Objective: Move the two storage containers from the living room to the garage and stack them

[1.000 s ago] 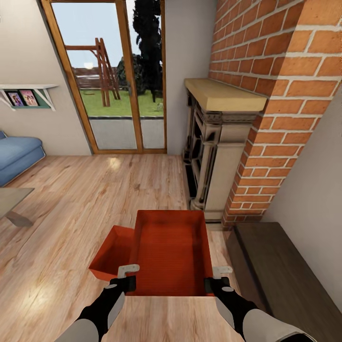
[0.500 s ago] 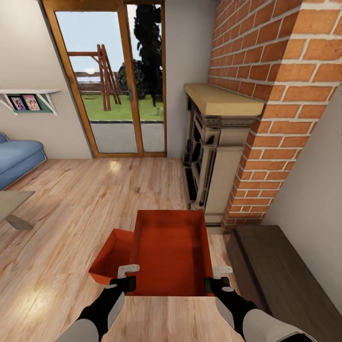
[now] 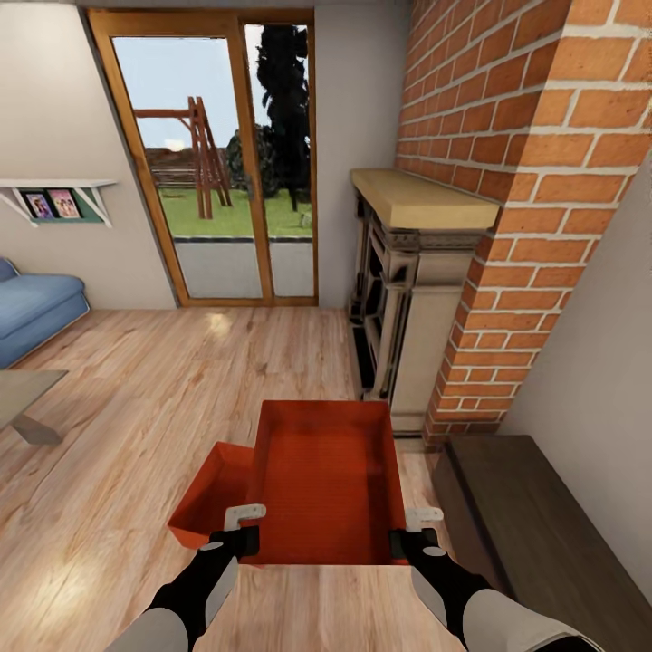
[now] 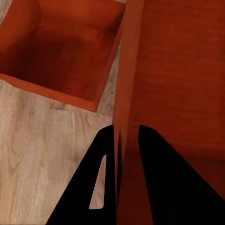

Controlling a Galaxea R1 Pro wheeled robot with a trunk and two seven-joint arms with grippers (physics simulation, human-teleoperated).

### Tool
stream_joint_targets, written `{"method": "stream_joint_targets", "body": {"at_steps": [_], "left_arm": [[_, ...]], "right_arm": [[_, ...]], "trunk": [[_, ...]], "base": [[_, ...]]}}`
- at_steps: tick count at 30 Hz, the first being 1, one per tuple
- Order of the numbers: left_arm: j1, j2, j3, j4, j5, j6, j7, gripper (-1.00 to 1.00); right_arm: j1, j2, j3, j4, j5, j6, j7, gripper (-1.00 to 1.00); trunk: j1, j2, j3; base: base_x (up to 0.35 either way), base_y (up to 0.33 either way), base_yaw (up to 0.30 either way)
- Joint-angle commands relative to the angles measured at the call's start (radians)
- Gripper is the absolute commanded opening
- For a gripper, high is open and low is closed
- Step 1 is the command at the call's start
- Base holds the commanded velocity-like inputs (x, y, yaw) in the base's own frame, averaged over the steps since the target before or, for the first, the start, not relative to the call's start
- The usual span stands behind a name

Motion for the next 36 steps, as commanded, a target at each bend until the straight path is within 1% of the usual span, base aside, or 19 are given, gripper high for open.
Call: {"method": "stream_joint_targets", "body": {"at_steps": [1, 36], "left_arm": [[-0.001, 0.011, 0.010, -0.006, -0.020, 0.007, 0.020, -1.00], [-0.001, 0.011, 0.010, -0.007, -0.020, 0.007, 0.020, -1.00]], "right_arm": [[-0.001, -0.001, -0.007, 0.004, -0.014, -0.005, -0.006, -1.00], [-0.001, -0.001, -0.007, 0.004, -0.014, -0.005, -0.006, -1.00]], "trunk": [[0.001, -0.002, 0.000], [0.001, -0.002, 0.055]], "base": [[0.000, 0.000, 0.000], [0.000, 0.000, 0.000]]}}
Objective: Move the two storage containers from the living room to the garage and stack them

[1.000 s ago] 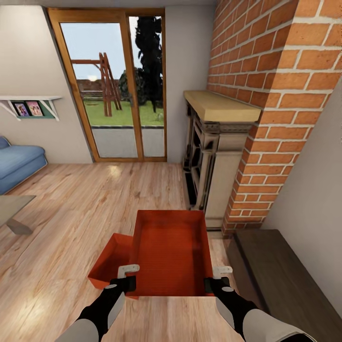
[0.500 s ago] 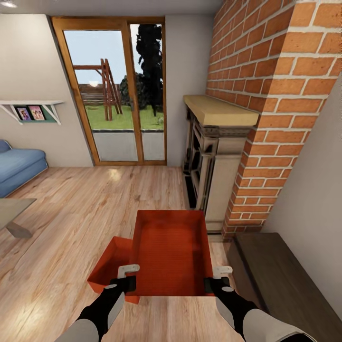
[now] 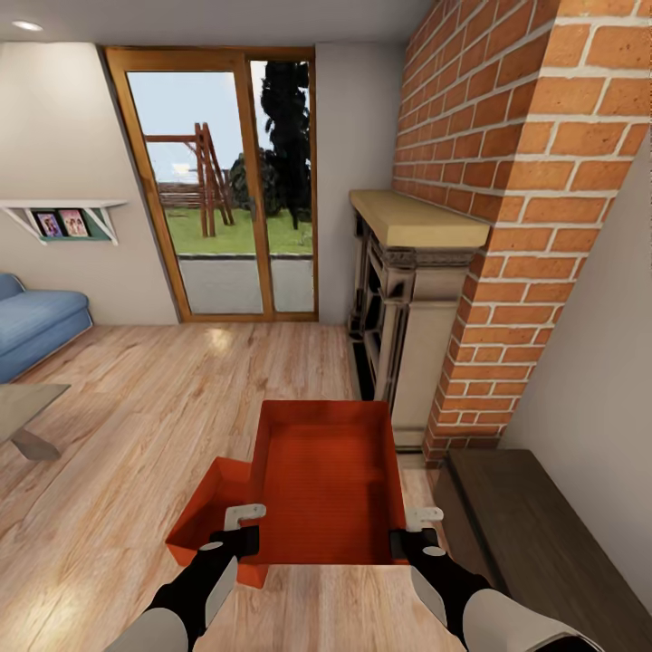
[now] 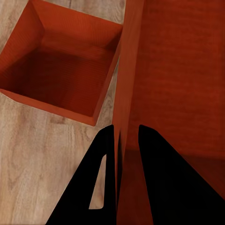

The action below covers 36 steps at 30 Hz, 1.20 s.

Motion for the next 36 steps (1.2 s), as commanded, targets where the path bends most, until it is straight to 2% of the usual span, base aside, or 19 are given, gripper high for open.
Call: {"method": "stream_joint_targets", "body": {"at_steps": [1, 36], "left_arm": [[-0.001, 0.011, 0.011, -0.006, -0.020, 0.007, 0.019, -1.00], [-0.001, 0.011, 0.011, -0.007, -0.020, 0.007, 0.019, -1.00]], "right_arm": [[-0.001, -0.001, -0.007, 0.005, -0.015, -0.005, -0.006, -1.00], [-0.001, -0.001, -0.007, 0.005, -0.015, -0.005, -0.006, -1.00]], "trunk": [[0.001, -0.002, 0.000], [0.001, -0.002, 0.055]], "base": [[0.000, 0.000, 0.000], [0.000, 0.000, 0.000]]}}
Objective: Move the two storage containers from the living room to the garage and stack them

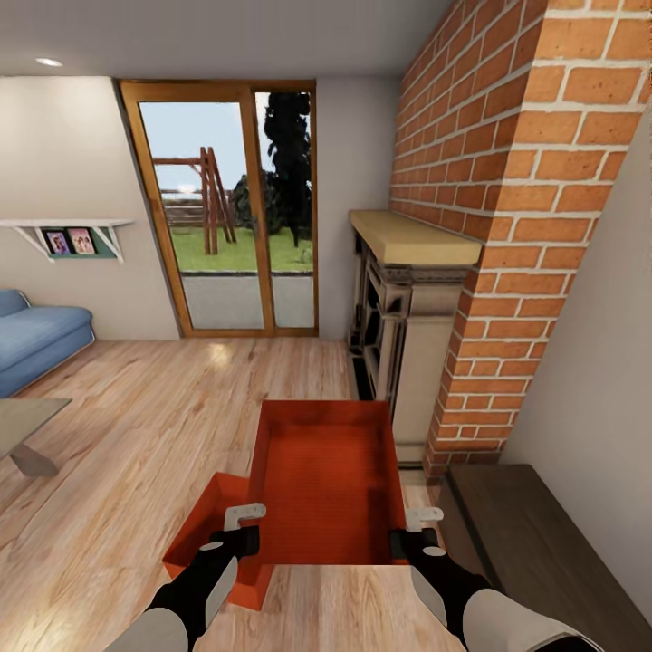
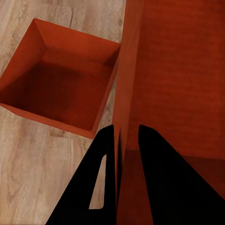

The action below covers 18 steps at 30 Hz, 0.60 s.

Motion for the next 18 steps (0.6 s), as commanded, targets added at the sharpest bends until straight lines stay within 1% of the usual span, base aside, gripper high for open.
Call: {"method": "stream_joint_targets", "body": {"at_steps": [1, 18], "left_arm": [[-0.001, 0.011, 0.011, -0.007, -0.021, 0.007, 0.019, -1.00], [-0.001, 0.011, 0.011, -0.007, -0.020, 0.007, 0.019, -1.00]], "right_arm": [[-0.001, -0.001, -0.006, 0.005, -0.015, -0.005, -0.006, -1.00], [-0.002, -0.001, -0.006, 0.005, -0.015, -0.005, -0.006, -1.00]], "trunk": [[0.001, -0.002, -0.001], [0.001, -0.002, 0.026]], "base": [[0.000, 0.000, 0.000], [0.000, 0.000, 0.000]]}}
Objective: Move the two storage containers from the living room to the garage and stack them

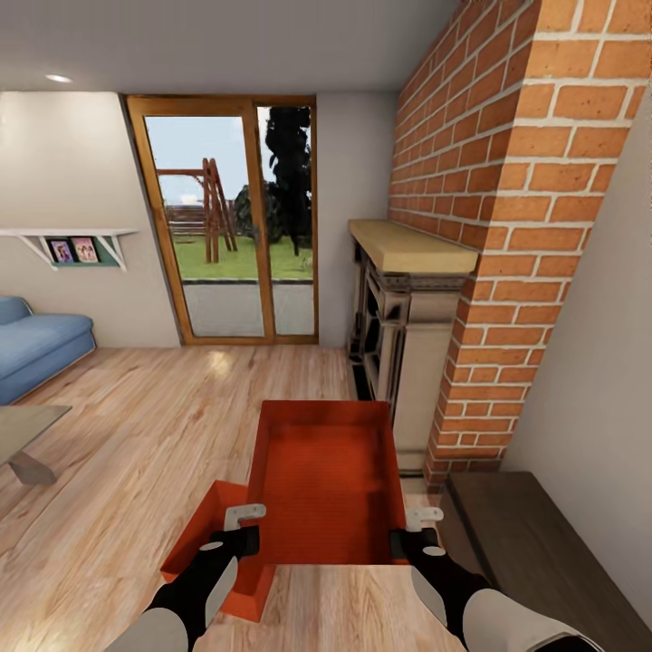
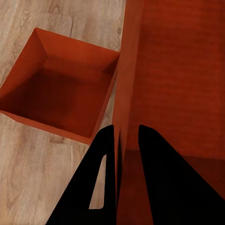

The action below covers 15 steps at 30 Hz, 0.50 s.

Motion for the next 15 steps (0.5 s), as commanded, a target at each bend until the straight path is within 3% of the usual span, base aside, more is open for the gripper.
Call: {"method": "stream_joint_targets", "body": {"at_steps": [1, 15], "left_arm": [[-0.001, 0.011, 0.011, -0.006, -0.020, 0.007, 0.019, -1.00], [-0.001, 0.009, 0.011, -0.006, -0.019, 0.007, 0.019, -1.00]], "right_arm": [[-0.001, -0.001, -0.007, 0.005, -0.015, -0.005, -0.006, -1.00], [-0.001, 0.000, -0.007, 0.005, -0.015, -0.005, -0.006, -1.00]], "trunk": [[0.001, -0.002, -0.001], [0.001, -0.002, 0.022]], "base": [[0.000, 0.000, 0.000], [0.000, 0.000, 0.000]]}}
